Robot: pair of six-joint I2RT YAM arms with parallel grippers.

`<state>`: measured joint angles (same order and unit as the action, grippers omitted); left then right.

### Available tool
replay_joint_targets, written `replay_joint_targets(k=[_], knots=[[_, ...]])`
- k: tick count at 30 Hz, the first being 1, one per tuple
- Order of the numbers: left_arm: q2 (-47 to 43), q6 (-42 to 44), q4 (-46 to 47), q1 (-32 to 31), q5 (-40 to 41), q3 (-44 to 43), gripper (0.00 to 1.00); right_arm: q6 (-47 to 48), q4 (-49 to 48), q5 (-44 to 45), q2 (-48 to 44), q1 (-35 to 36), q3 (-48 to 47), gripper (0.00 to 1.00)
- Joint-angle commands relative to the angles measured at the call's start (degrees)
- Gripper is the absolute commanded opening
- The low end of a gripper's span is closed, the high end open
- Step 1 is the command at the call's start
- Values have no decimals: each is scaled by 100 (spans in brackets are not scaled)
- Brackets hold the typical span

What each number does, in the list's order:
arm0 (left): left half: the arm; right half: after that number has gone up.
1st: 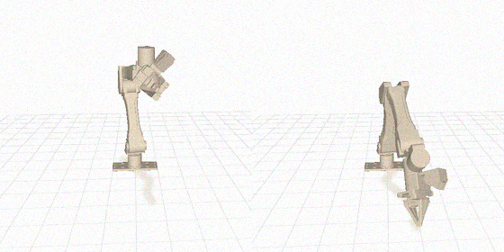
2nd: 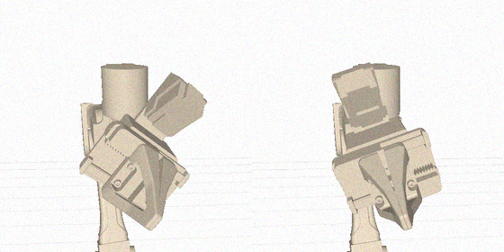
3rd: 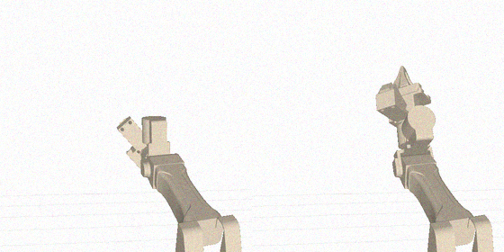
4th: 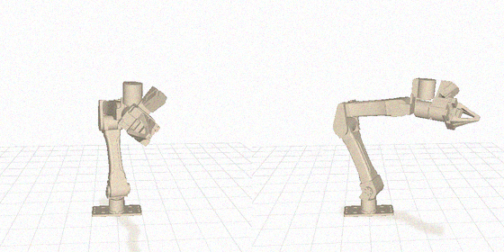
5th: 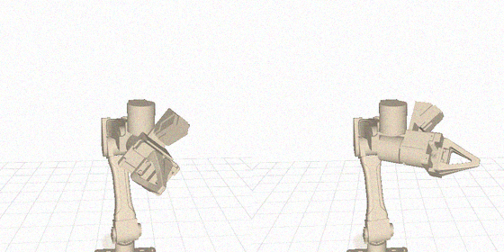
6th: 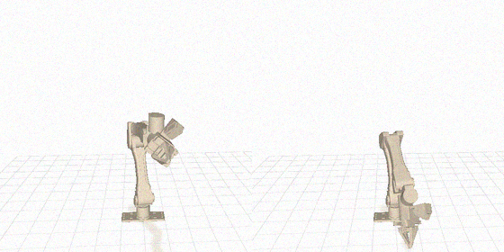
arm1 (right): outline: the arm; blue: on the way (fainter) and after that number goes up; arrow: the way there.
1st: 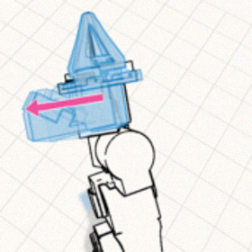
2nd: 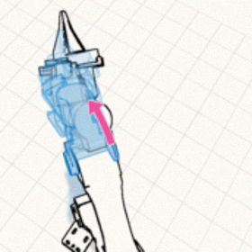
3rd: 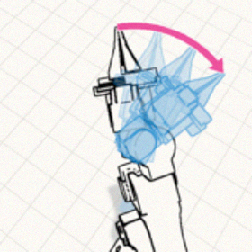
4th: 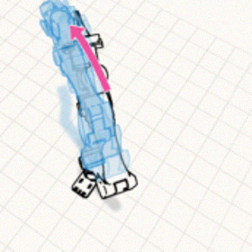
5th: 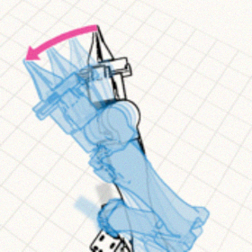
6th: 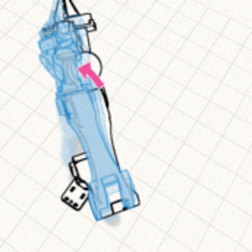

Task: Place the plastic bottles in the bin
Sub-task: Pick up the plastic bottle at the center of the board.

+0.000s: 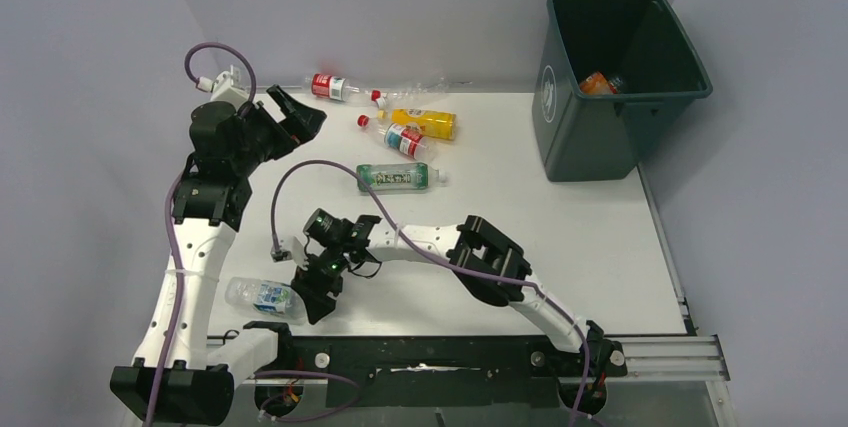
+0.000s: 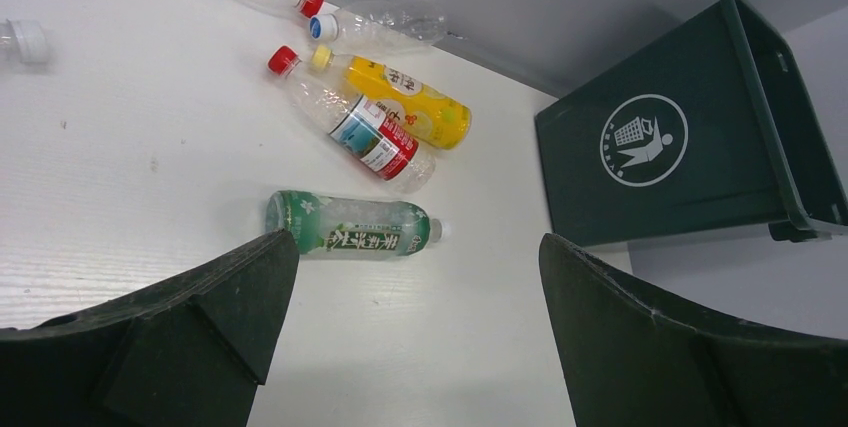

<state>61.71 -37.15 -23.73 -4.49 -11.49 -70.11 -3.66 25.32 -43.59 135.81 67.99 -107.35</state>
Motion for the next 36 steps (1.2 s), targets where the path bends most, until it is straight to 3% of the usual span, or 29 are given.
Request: replay_joint_targets(k=[1, 18, 36], knots=[[-199, -21, 336, 45, -121, -31, 93, -182, -413, -43, 99, 92, -296, 58], [-405, -6, 256, 58, -174, 87, 93, -443, -803, 383, 1, 123, 92, 32], [-357, 142, 127, 106, -178, -182, 93, -671, -1579, 1361, -1807, -561, 2546, 28]])
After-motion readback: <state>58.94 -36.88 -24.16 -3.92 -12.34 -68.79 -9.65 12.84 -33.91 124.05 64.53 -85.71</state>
